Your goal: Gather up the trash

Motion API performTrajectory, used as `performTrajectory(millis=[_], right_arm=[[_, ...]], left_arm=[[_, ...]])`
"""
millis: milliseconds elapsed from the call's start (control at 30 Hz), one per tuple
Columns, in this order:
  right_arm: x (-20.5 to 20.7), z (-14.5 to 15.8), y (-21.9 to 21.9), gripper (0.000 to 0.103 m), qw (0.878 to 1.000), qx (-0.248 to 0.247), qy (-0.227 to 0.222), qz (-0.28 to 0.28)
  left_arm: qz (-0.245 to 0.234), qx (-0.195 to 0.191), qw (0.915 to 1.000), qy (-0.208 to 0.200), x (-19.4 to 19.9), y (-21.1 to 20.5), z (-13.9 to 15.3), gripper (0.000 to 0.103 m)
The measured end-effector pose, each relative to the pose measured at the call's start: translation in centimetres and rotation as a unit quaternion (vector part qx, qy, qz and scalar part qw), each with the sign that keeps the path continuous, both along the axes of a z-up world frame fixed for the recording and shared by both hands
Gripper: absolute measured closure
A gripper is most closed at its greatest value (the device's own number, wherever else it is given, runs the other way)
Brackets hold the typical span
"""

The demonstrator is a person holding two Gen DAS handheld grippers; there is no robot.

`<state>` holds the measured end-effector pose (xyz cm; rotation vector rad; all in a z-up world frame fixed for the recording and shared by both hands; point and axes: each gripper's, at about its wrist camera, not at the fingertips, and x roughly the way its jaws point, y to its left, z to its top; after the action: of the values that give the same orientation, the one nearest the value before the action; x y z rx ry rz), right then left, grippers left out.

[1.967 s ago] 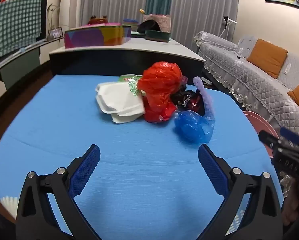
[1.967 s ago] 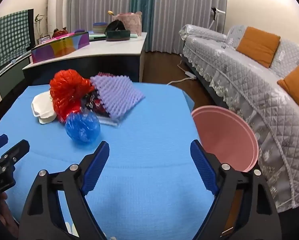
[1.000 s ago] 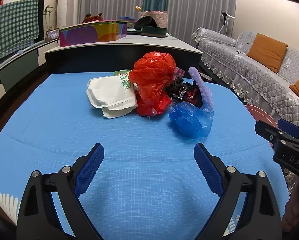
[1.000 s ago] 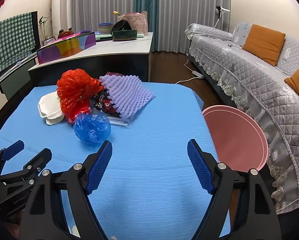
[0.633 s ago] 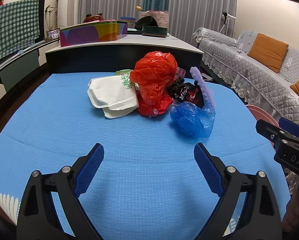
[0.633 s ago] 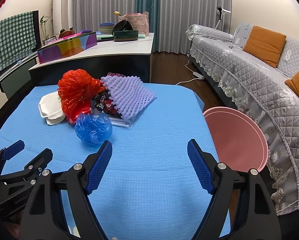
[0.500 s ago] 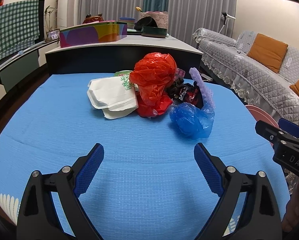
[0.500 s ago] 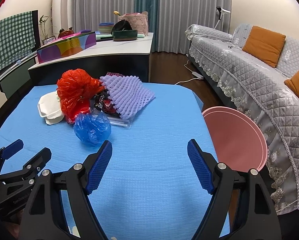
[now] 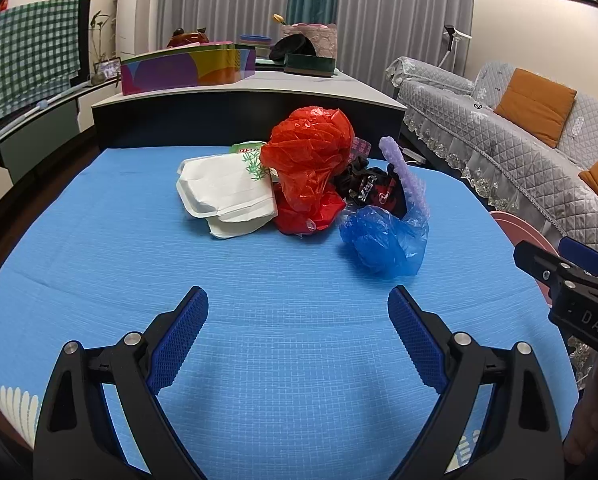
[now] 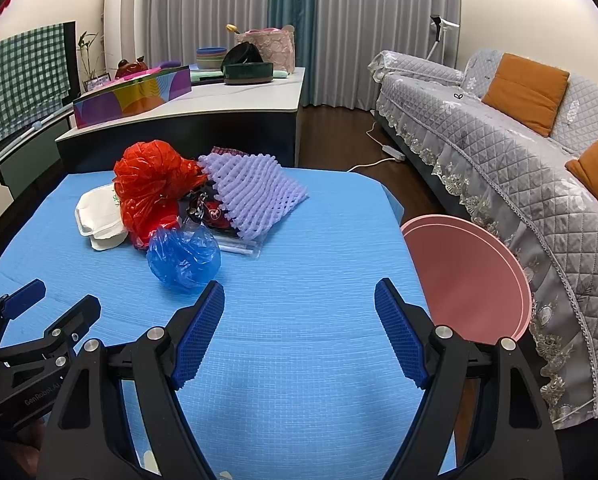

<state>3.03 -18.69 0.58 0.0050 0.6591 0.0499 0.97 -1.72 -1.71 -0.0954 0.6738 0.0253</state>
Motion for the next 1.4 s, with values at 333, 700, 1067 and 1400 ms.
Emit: performTrajectory(millis=[333, 700, 1067, 1400], right_arm=[[0.0, 0.0, 0.1, 0.026, 1.0, 0.0, 0.0, 0.0], [0.2, 0.3, 0.2, 0.031, 1.0, 0.005, -0.002, 0.004], [4.3, 2.1, 1.4, 0.045, 0.999, 0.03, -0.028, 0.02], [9.0, 1.2, 3.4, 0.044, 0.998, 0.014, -0.023, 0.049]], left_arm=[[0.0, 0.0, 1.0, -0.002, -0.1, 0.1, 0.2, 0.015], [0.003, -0.004, 1.0, -0.003, 0.0, 0.3, 0.4, 0.016], [0.037, -0.003, 0.9993, -0.011, 2.8, 2.8, 1.3, 0.035], [0.087, 0.002, 0.9961, -0.014, 7.0, 7.3, 1.4, 0.049]])
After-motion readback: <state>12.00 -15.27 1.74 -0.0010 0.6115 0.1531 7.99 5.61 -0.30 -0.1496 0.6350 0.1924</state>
